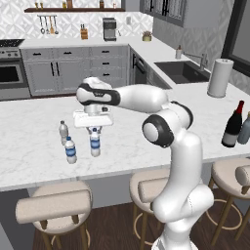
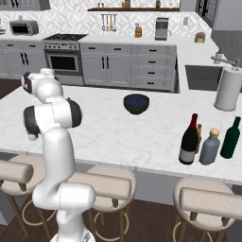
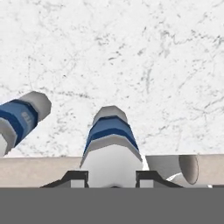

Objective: Move the plastic bottles in the middle to the plastics group, and the glass bottles in the middle to the glass group.

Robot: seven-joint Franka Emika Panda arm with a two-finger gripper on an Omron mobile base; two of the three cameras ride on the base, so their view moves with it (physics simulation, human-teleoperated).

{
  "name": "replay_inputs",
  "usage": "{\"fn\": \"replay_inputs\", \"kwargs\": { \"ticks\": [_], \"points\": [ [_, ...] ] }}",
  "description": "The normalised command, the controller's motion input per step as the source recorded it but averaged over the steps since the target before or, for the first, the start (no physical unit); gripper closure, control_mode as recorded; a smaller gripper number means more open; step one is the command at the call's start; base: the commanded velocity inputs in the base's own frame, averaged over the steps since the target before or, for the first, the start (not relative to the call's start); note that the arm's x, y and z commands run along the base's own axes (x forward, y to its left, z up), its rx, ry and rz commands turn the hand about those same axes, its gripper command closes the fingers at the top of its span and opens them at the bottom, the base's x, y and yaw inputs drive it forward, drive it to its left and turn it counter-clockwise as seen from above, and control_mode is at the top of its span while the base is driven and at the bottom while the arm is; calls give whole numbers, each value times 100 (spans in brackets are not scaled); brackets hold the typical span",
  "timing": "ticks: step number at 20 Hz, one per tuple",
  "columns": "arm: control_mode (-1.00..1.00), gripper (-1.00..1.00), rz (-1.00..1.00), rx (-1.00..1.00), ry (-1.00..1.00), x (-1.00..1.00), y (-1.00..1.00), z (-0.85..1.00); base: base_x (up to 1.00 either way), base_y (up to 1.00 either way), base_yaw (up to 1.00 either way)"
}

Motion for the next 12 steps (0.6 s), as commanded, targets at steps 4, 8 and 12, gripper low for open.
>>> {"fn": "replay_inputs", "kwargs": {
  "ticks": [4,8,12],
  "points": [
    [-100,100,3,-2,0,0,0,-32,0,0,0],
    [-100,100,4,0,-6,0,0,-35,0,0,0],
    [-100,100,2,0,-3,0,0,-11,0,0,0]
  ]
}}
